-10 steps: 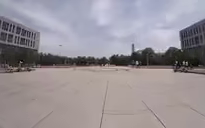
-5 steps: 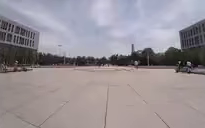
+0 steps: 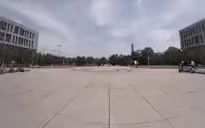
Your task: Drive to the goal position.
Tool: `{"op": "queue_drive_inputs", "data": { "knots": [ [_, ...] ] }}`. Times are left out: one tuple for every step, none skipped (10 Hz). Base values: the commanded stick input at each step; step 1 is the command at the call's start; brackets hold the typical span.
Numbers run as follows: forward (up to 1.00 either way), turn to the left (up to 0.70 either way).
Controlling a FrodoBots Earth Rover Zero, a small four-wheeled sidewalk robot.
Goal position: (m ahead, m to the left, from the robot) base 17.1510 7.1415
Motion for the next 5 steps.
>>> {"op": "queue_drive_inputs", "data": {
  "knots": [
    [1.0, 0.0],
    [1.0, 0.0],
    [1.0, 0.0],
    [1.0, 0.0],
    [1.0, 0.0]
  ]
}}
